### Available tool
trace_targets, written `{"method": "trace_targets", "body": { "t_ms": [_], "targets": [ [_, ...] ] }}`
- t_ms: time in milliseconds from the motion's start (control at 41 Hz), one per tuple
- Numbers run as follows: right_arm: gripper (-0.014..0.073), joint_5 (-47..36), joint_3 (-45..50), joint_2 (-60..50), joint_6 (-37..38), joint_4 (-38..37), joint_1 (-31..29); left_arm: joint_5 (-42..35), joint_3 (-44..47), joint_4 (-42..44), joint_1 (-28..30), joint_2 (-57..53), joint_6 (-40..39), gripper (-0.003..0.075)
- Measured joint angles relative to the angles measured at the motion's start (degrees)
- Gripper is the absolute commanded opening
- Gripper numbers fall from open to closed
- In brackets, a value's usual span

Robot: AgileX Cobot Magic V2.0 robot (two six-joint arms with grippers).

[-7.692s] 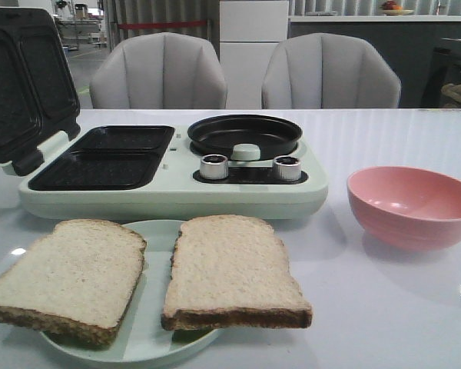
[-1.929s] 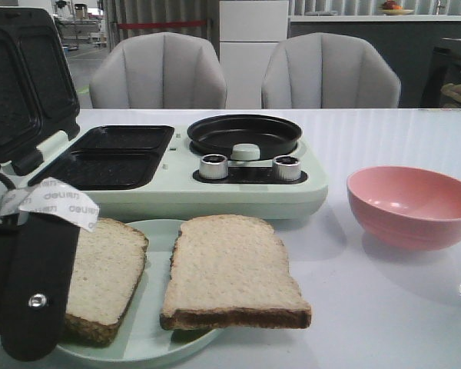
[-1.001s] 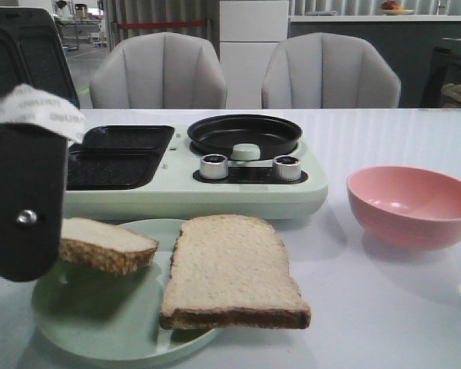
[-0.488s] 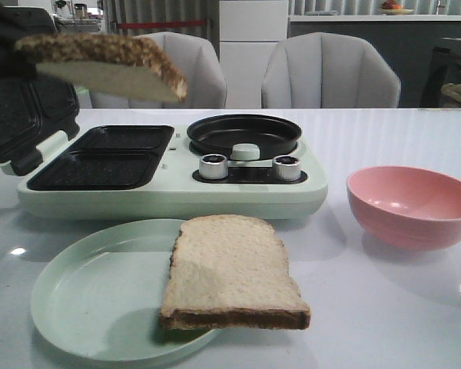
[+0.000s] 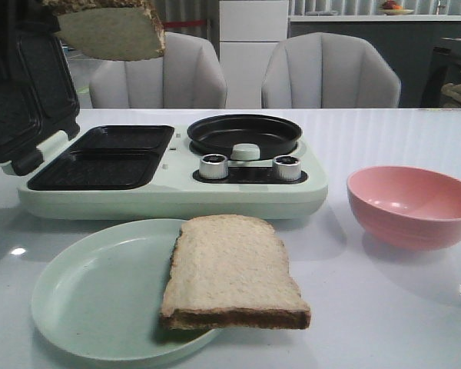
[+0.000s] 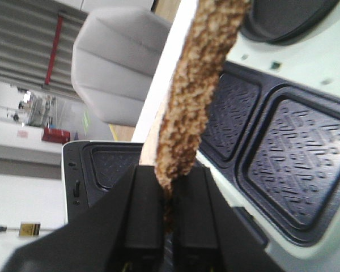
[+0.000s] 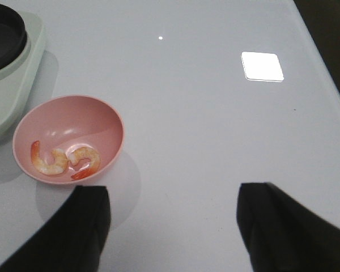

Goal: Make breakfast with bread and shrimp
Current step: 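Lift the bread slice with the left gripper over the sandwich plate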

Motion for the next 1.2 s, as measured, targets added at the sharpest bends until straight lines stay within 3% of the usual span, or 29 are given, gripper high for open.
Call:
{"method": "trace_targets", "body": {
  "t_ms": [293,708,1196],
  "targets": [
    [0.0577,0.1,0.0,0.0,0.0,0.0,0.0,-5.9,-11.9,0.6,9.0,14.8,1.1,0.0101],
    [0.0577,0.3,0.0,0.0,0.0,0.0,0.0,-9.2,-26.1,1.0,14.5,31.1,2.6,0.01],
    [0.0577,0.3,0.0,0.0,0.0,0.0,0.0,-15.5,-28.8,1.6,18.8,38.0,2.6,0.0101]
  ]
}}
